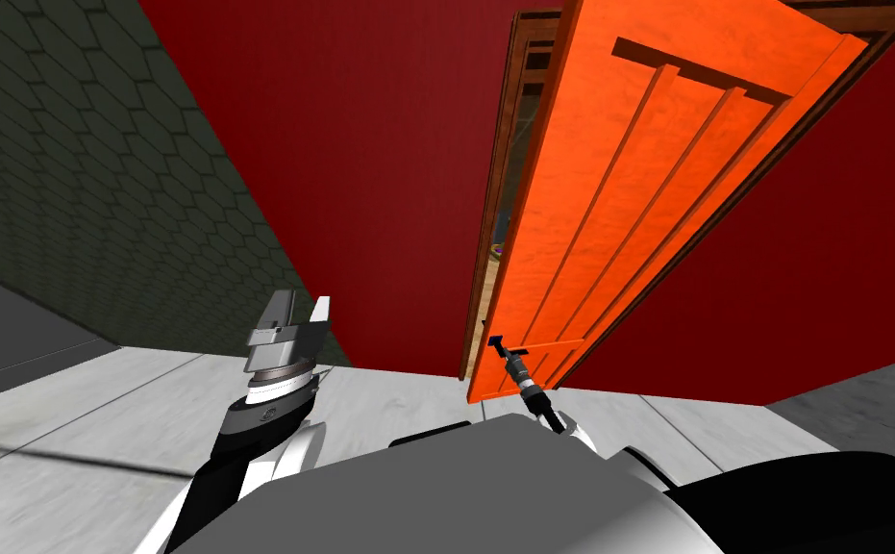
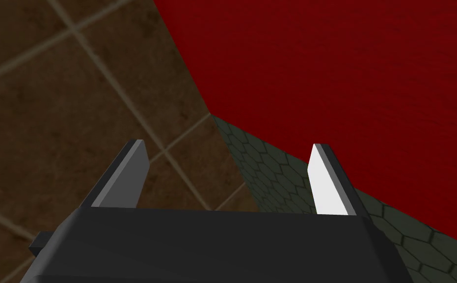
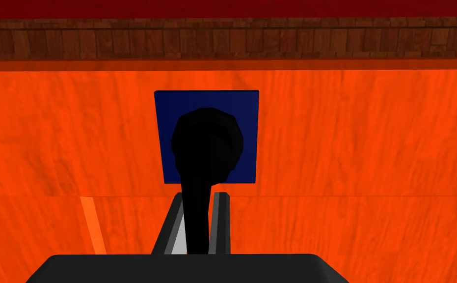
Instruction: Pull the door open
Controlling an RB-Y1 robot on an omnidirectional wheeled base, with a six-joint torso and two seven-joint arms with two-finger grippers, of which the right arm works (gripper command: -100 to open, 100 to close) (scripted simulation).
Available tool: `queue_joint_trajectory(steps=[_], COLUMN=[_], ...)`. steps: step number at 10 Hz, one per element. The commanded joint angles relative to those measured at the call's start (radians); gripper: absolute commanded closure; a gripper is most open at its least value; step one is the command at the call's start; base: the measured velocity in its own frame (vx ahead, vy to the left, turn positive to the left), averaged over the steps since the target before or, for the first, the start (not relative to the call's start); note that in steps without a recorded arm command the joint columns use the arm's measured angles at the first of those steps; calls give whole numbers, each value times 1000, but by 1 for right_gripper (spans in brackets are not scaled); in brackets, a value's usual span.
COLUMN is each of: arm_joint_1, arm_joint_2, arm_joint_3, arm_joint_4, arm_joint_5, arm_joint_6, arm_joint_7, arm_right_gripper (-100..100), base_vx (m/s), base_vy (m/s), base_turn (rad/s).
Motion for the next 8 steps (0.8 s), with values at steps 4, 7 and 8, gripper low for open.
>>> queue_joint_trajectory(steps=[4,7,8], arm_joint_1=[35,70,80], arm_joint_2=[-25,-53,-61], arm_joint_3=[18,35,40], arm_joint_4=[13,26,30], arm_joint_5=[6,11,13], arm_joint_6=[-58,-121,-139], arm_joint_7=[-27,-55,-63], arm_right_gripper=[100,100,100], base_vx=[-155,-208,-208], base_vy=[-51,-66,-78], base_turn=[123,150,147])
